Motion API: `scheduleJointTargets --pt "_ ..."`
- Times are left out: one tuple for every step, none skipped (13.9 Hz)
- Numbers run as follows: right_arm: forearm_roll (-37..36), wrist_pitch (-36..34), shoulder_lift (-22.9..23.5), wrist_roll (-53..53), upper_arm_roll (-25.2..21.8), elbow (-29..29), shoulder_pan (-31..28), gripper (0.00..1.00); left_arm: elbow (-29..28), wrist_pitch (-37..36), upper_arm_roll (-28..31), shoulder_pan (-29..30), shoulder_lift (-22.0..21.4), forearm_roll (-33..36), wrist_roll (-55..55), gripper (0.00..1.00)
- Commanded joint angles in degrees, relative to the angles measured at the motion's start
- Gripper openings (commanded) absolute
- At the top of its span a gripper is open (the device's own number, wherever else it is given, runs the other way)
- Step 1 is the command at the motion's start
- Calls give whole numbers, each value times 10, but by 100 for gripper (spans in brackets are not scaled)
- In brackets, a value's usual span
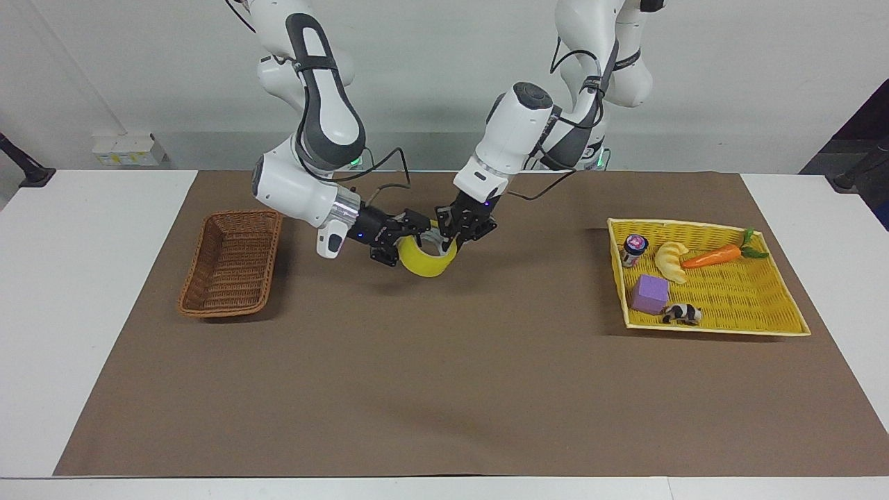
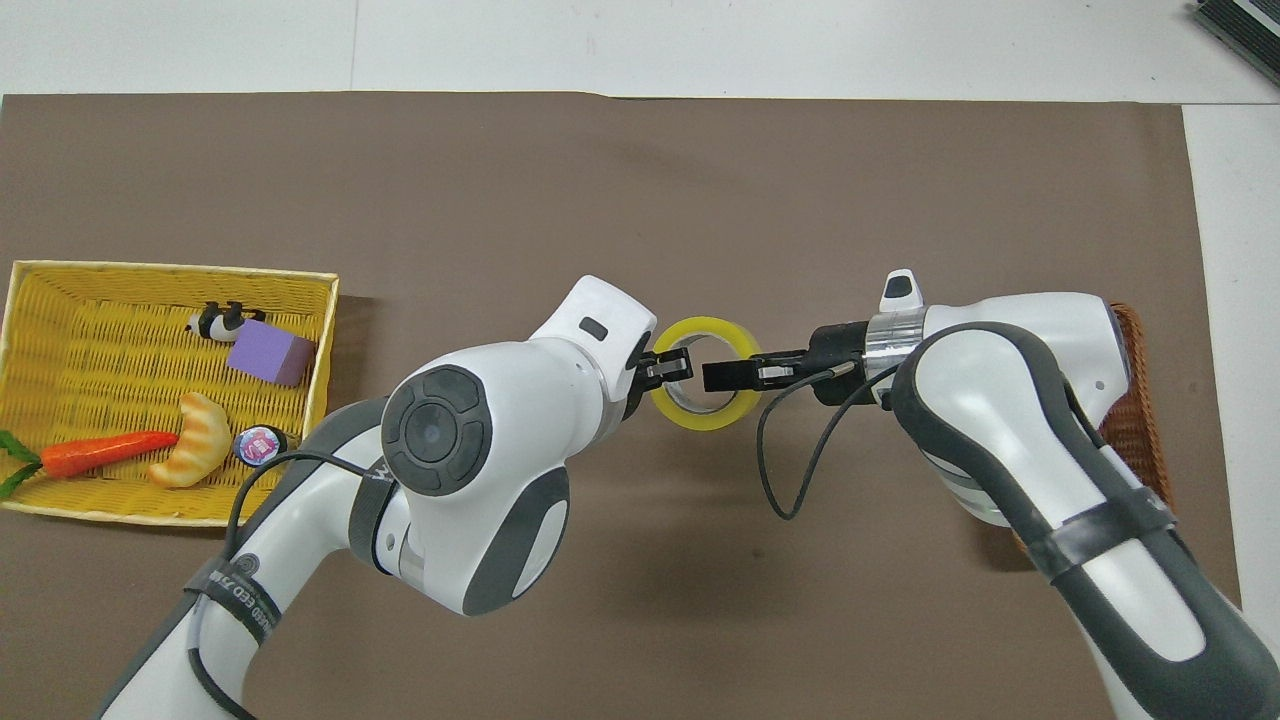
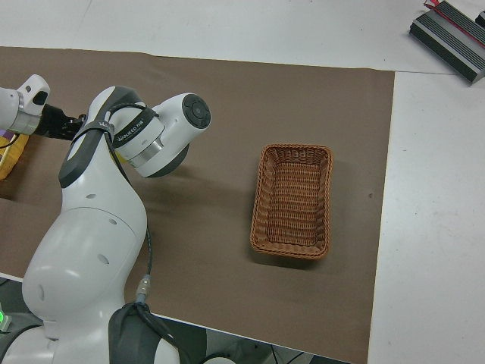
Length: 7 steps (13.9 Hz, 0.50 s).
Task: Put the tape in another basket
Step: 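Grasp the tape with the right gripper and open the left gripper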
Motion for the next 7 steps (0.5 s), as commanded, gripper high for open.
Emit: scheduleJointTargets --pt "-2 6 -6 3 2 -5 0 0 0 -28 6 18 -23 -5 6 100" --pt "-9 7 -6 4 1 -6 1 0 0 -53 6 41 -39 -2 14 100" --pt "-30 6 -6 5 0 -7 -3 0 -2 -89 6 58 -56 3 31 100" --pt "-56 4 -5 17 0 -7 -6 0 -1 -127 6 80 -68 12 55 100" --pt "-86 2 -6 38 -1 -6 -10 0 -1 -153 6 101 -76 37 79 100" --pt "-115 -2 -6 58 0 -5 -20 0 -1 -171 6 116 -82 62 96 100" --pt "-137 -12 -6 74 -1 -1 -28 0 -1 -192 6 138 -88 87 113 100"
